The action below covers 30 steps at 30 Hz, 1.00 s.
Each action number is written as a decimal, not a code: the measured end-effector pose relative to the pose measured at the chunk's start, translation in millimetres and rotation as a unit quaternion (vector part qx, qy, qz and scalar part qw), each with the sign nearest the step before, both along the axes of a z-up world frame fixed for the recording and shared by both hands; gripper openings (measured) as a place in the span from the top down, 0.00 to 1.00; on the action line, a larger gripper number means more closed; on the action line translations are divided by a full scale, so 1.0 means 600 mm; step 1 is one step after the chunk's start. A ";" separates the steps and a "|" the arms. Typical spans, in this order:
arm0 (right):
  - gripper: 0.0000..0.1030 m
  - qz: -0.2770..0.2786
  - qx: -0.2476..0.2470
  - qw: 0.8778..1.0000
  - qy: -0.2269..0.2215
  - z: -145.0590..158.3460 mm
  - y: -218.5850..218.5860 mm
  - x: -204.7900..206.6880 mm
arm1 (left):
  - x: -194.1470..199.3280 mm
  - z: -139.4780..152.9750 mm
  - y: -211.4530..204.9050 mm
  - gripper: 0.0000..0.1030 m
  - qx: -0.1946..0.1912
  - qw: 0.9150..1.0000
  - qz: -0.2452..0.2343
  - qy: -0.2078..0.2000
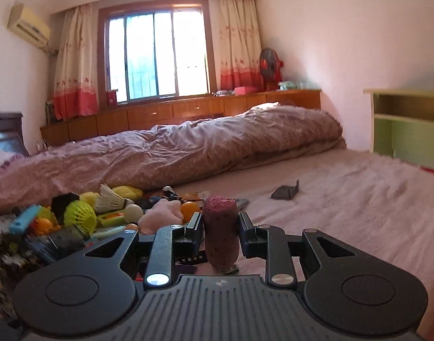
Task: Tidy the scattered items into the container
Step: 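Grasp the pink cylinder toy with the right tool while the left tool grasps a black rectangular device, then carry both held toys to the yellow box and open both tools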
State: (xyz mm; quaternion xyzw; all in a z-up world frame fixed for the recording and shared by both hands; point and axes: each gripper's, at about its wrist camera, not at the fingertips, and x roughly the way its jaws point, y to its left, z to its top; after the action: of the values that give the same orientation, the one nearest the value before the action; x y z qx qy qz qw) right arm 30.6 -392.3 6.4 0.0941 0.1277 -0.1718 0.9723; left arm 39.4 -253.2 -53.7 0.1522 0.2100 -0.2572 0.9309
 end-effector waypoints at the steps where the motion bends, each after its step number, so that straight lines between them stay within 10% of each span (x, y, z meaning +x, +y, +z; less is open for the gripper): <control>1: 0.73 0.003 -0.006 1.000 -0.006 0.001 0.004 -0.002 | -0.003 0.003 0.004 0.38 -0.007 1.000 -0.005 -0.003; 11: 0.73 0.000 0.025 0.999 -0.040 0.022 -0.007 -0.019 | -0.075 0.091 0.122 0.39 -0.122 0.988 0.005 -0.096; 20: 0.81 0.032 0.019 0.998 -0.041 0.036 0.015 -0.018 | -0.132 0.119 0.358 0.39 -0.180 0.967 0.132 -0.124; 22: 0.75 0.013 0.063 0.997 -0.051 0.042 -0.034 -0.036 | -0.139 0.127 0.382 0.39 -0.196 0.961 0.136 -0.138; 24: 0.33 0.015 0.105 0.994 -0.022 0.030 -0.087 -0.043 | -0.139 0.132 0.398 0.39 -0.218 0.957 0.129 -0.141; 30: 0.32 -0.017 0.155 0.979 0.128 -0.047 -0.117 -0.025 | -0.134 0.138 0.412 0.38 -0.267 0.955 0.097 -0.086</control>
State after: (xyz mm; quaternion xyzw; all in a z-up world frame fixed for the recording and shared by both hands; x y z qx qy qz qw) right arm 15.8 -462.6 -21.6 0.2230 0.2748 -0.1774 0.9183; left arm -41.0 -5.8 29.0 -0.1019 0.0669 -0.1986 0.9725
